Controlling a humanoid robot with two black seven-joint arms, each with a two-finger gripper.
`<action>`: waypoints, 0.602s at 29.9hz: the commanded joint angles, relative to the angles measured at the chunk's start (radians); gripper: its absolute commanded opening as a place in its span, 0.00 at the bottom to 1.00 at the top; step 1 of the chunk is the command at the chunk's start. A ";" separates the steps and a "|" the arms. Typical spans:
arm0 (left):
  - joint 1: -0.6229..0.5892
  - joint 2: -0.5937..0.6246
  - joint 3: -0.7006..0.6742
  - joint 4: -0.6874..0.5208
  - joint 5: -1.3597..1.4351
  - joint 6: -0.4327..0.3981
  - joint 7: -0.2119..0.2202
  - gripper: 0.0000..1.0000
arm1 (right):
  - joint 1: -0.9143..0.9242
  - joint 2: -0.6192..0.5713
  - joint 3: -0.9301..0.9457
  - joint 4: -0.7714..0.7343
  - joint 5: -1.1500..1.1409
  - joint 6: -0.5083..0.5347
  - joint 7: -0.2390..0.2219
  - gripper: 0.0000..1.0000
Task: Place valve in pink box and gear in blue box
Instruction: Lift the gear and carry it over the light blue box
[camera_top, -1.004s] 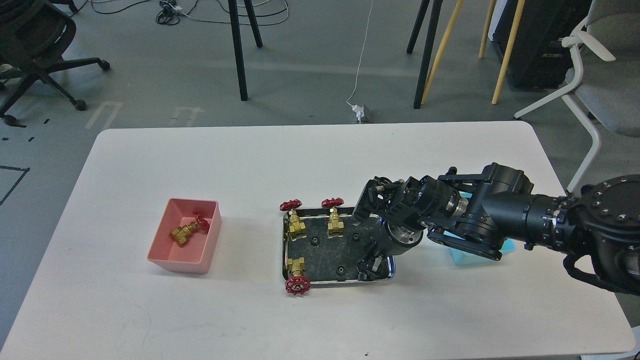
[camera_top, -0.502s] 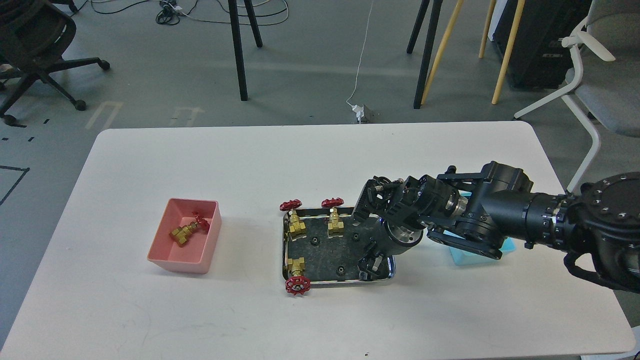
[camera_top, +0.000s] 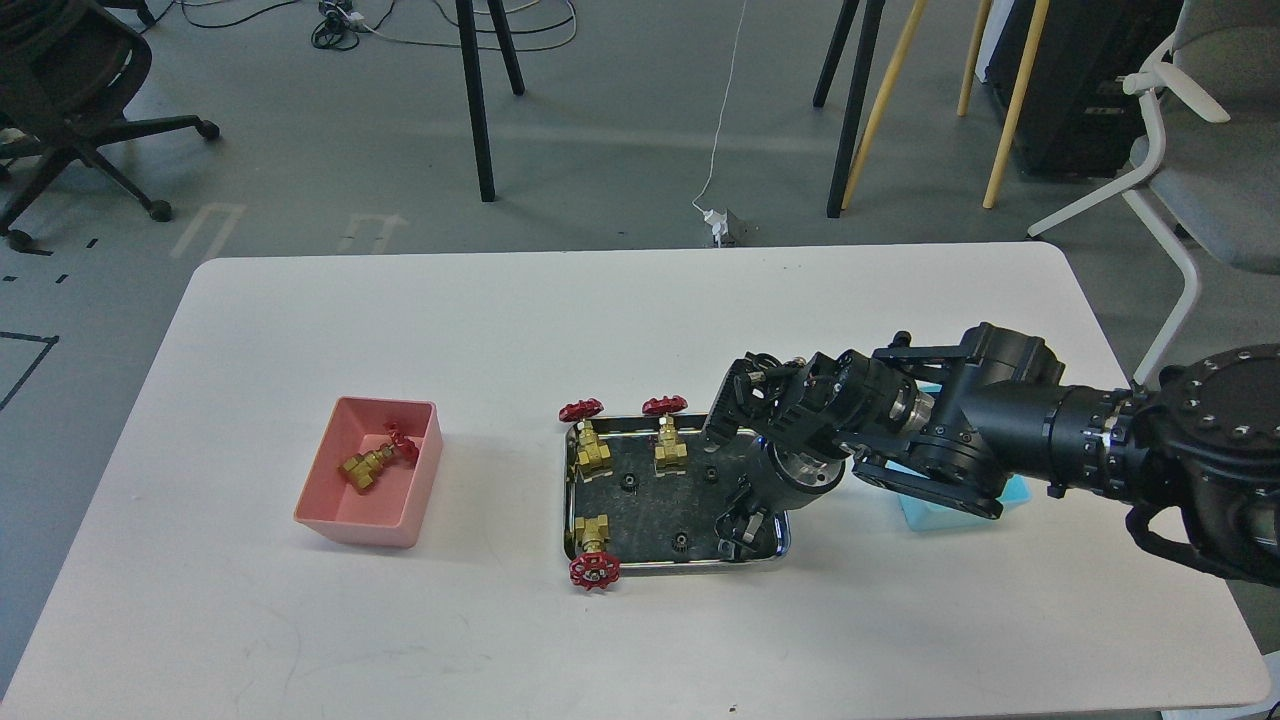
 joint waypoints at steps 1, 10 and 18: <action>0.000 0.000 0.000 0.000 0.000 0.000 0.000 0.98 | 0.007 0.007 0.002 0.000 0.000 0.000 0.000 0.08; 0.000 0.000 0.000 0.000 0.000 0.002 0.000 0.98 | 0.094 -0.036 0.126 -0.028 0.034 0.000 0.003 0.08; -0.012 -0.002 0.000 0.000 0.000 0.000 0.000 0.98 | 0.125 -0.354 0.157 0.079 0.052 0.000 0.003 0.08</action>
